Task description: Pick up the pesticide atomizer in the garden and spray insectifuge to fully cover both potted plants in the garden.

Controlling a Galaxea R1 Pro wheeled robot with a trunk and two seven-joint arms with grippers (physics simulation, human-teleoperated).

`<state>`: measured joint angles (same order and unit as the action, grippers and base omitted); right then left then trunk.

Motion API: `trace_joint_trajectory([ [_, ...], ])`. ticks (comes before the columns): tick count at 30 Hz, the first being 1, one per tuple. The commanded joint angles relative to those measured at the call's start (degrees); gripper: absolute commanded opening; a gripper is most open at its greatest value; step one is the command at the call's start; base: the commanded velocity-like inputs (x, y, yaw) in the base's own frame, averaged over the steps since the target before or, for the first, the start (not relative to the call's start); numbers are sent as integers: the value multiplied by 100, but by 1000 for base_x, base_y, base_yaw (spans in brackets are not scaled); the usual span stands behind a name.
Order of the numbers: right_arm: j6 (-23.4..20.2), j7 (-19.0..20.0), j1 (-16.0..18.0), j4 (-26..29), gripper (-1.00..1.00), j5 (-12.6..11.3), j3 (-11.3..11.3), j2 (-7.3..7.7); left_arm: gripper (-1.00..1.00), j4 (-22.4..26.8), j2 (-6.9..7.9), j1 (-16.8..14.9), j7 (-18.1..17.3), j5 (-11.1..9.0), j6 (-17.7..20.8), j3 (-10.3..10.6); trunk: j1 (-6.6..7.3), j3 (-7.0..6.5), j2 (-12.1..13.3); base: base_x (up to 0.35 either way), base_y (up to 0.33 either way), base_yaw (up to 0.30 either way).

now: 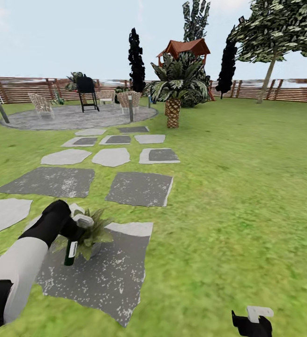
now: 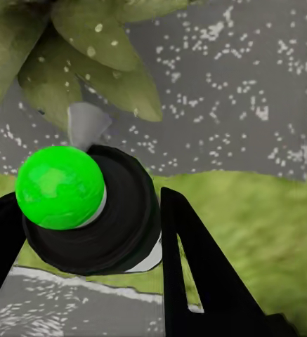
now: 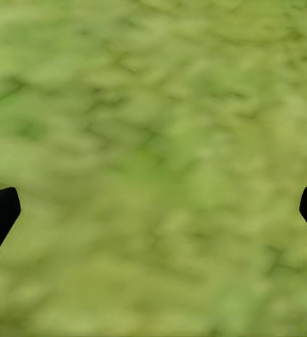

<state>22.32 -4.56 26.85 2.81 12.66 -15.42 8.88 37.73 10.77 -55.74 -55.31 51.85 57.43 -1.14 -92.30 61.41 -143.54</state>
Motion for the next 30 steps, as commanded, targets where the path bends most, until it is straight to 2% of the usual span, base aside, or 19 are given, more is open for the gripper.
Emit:
trace_joint_trajectory([
  [1,18,-26,5,-8,100,61,-31,3,-100,-5,4,-70,-112,66,19,-5,1,6,-2,0,0,14],
  [3,18,-27,5,-14,100,61,-31,10,-100,-30,7,-163,-187,65,16,141,1,6,-2,0,0,6],
  [5,18,-26,5,-16,100,61,-31,15,-100,-79,6,-194,-350,63,23,546,1,6,-2,0,0,2],
  [7,18,-26,5,-17,100,65,-31,17,-100,-168,22,-200,-828,62,25,1103,1,6,-2,0,0,0],
  [8,18,-24,5,-17,100,67,-31,17,-100,-189,33,-197,-1037,62,28,1306,1,6,-2,0,0,0],
  [10,18,-24,5,-17,100,65,-31,17,-100,-204,49,-170,-1206,62,28,1468,1,6,-2,0,0,0],
  [16,18,-25,5,-17,100,61,-31,17,-100,-229,56,-98,-1295,62,14,1555,1,6,-2,29,0,0],
  [25,18,-27,5,-17,100,61,-31,17,-100,-222,62,-95,-1298,56,43,1498,1,6,-2,308,9,0],
  [30,18,-27,5,-10,100,61,-31,17,-100,-222,65,-102,-1305,62,22,1494,1,6,-2,294,177,0],
])
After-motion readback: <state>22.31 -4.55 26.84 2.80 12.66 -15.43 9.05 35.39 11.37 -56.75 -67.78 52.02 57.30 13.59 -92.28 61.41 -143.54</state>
